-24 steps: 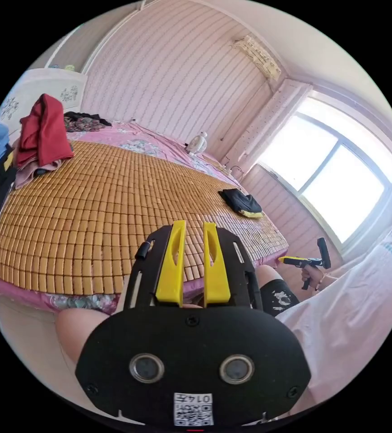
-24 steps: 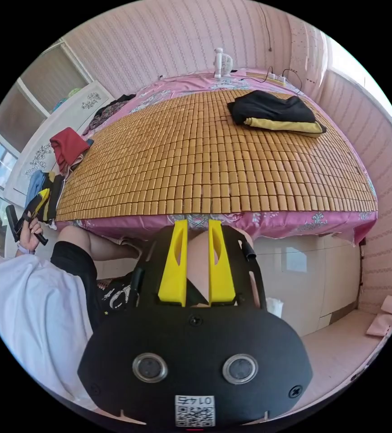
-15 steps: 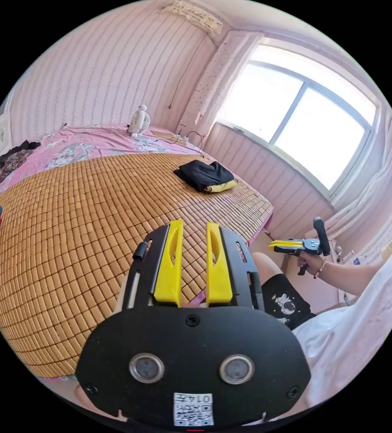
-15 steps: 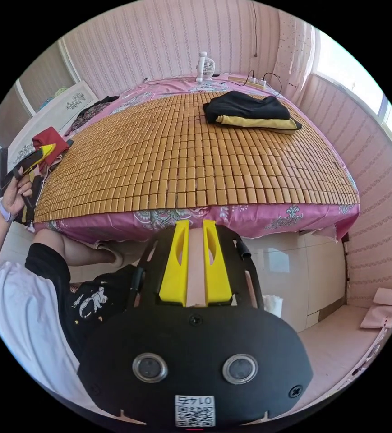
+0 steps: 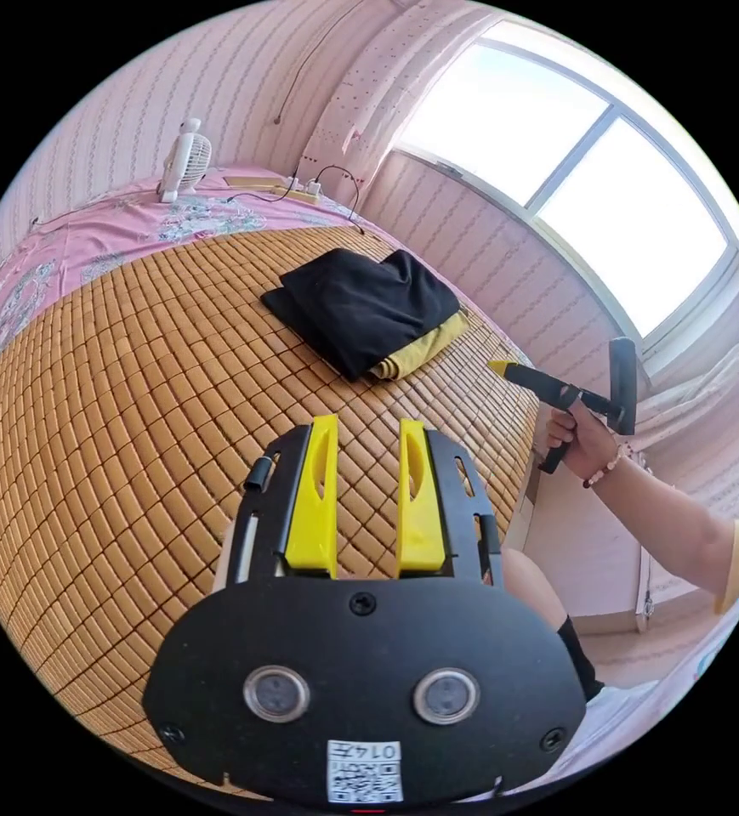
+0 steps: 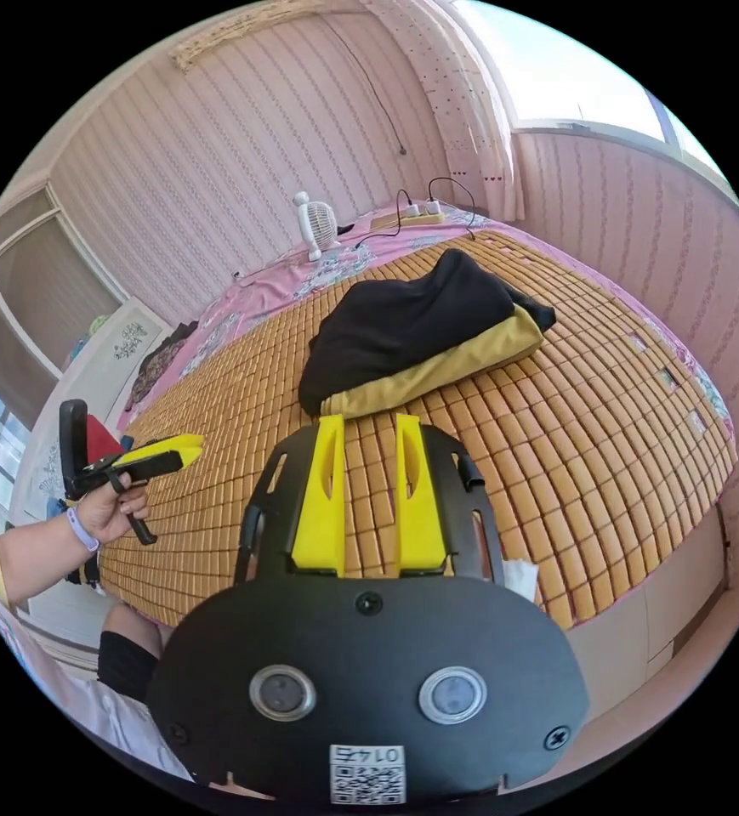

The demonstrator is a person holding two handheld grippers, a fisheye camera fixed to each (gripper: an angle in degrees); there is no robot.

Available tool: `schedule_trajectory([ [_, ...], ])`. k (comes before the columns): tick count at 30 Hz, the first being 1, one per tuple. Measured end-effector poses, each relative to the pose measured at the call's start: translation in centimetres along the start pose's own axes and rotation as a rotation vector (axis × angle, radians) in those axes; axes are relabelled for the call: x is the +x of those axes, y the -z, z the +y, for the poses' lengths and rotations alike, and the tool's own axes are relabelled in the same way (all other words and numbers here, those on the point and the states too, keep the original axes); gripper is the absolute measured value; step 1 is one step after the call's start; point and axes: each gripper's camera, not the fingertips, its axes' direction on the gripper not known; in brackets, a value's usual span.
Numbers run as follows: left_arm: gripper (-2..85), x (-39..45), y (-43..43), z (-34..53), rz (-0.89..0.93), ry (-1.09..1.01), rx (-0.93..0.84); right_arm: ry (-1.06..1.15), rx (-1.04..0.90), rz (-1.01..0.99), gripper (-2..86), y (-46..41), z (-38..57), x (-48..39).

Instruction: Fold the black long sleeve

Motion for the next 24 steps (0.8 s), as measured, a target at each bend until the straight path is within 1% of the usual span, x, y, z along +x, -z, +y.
schedule_trajectory([
  [3, 11.0, -1.8, -4.5, -3.6, 0.034, 0.04, -0.011, 0.039, -0.013, 0.121, 10.7, -3.5, -3.9, 0.9],
  [6, 11.8, -2.9, -8.5, -6.7, 0.043, 0.048, 0.003, 0.006, -0.012, 0.212, 11.0, -6.3, -6.6, 2.0],
  [8, 12.7, -4.0, -11.9, -8.6, 0.145, 0.14, -0.008, -0.037, -0.116, 0.218, 9.5, -8.7, -7.5, 2.8],
  [9, 12.8, -4.2, -12.6, -8.9, 0.163, 0.151, -0.019, -0.032, -0.142, 0.233, 8.5, -9.8, -7.6, 3.0],
  [10, 11.5, -4.3, -13.9, -9.4, 0.161, 0.159, -0.044, 0.0, -0.125, 0.253, 7.1, -9.9, -7.7, 2.7],
  [12, 7.5, -3.9, -15.0, -10.1, 0.095, 0.128, -0.083, 0.028, -0.165, 0.272, 4.5, -10.0, -8.1, 2.3],
  [13, 4.0, -3.8, -15.1, -10.5, 0.028, 0.134, -0.112, 0.056, -0.161, 0.282, 2.5, -9.3, -8.4, 1.6],
  [14, 0.4, -3.8, -14.7, -10.8, 0.009, 0.145, -0.138, 0.072, -0.149, 0.284, 2.0, -8.8, -8.4, 1.2],
  [15, 0.2, -3.9, -14.2, -11.0, 0.009, 0.15, -0.142, 0.116, -0.114, 0.278, 1.2, -7.6, -8.5, 0.2],
  [18, -0.7, -4.2, -8.9, -10.6, 0.019, 0.088, -0.051, 0.25, -0.037, 0.192, 0.3, -4.3, -9.3, -3.4],
  [20, -0.9, -5.0, -2.2, -8.7, -0.007, 0.042, 0.03, 0.318, 0.012, 0.098, 0.0, -2.1, -9.9, -6.2],
  [21, -0.9, -5.3, -0.4, -7.9, -0.014, 0.038, 0.05, 0.353, 0.038, 0.024, -0.1, -0.7, -10.4, -8.3],
  [23, -0.8, -6.5, 7.0, -3.8, -0.053, 0.027, 0.109, 0.396, 0.076, -0.088, -0.3, 1.2, -10.9, -12.1],
  [24, -0.7, -6.8, 8.7, -2.6, -0.065, 0.026, 0.119, 0.421, 0.097, -0.183, -0.3, 2.5, -11.0, -14.7],
])
